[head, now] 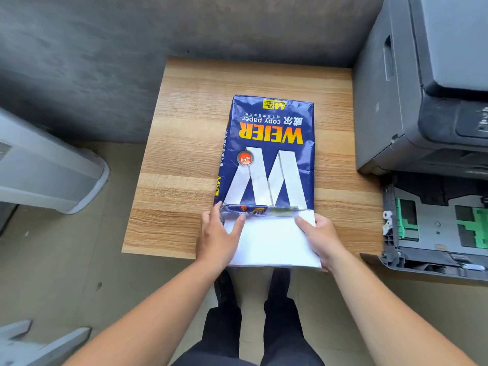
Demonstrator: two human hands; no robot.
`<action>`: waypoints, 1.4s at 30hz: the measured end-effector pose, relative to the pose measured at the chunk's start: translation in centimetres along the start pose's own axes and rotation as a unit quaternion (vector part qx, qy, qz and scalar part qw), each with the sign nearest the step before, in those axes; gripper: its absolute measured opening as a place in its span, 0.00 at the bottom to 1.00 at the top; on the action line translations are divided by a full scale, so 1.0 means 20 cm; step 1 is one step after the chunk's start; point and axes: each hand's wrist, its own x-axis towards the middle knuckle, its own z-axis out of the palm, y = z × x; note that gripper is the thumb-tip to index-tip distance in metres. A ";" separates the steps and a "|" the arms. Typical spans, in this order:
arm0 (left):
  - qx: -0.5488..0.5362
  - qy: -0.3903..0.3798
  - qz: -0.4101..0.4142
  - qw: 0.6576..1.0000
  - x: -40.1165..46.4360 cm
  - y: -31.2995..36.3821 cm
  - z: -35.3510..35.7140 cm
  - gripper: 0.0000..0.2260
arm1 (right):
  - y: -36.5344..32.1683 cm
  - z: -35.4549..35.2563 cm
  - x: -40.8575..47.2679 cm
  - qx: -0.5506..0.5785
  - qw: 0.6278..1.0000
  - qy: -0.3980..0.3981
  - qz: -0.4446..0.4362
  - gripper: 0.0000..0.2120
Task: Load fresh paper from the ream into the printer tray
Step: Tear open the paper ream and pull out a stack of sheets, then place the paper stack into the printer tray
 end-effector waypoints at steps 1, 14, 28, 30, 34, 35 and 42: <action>-0.005 -0.006 0.000 1.000 0.03 -0.01 -0.01 0.29 | 0.00 0.00 0.01 -0.001 1.000 -0.001 0.005 0.11; -0.171 -0.074 -0.035 0.982 -0.09 -0.21 0.00 0.35 | -0.03 -0.06 -0.22 -0.078 0.996 -0.029 -0.037 0.21; -0.330 0.067 0.029 0.941 -1.28 -0.05 0.06 0.23 | 0.34 -0.52 -0.86 -0.090 0.974 -0.117 -0.170 0.32; -0.367 0.063 0.048 0.927 -1.36 0.01 0.16 0.22 | 0.32 -0.67 -0.95 -0.088 0.971 -0.104 -0.194 0.31; -0.380 0.013 0.112 0.918 -1.32 0.27 0.39 0.23 | 0.19 -1.06 -0.95 -0.043 0.963 -0.047 -0.262 0.33; -0.354 -0.001 0.128 0.927 -1.29 0.36 0.46 0.26 | 0.15 -1.16 -0.94 -0.033 0.961 -0.026 -0.272 0.33; -0.171 -0.059 0.276 0.944 -1.18 1.14 1.03 0.29 | -0.08 -1.95 -0.85 0.038 0.932 0.112 -0.343 0.33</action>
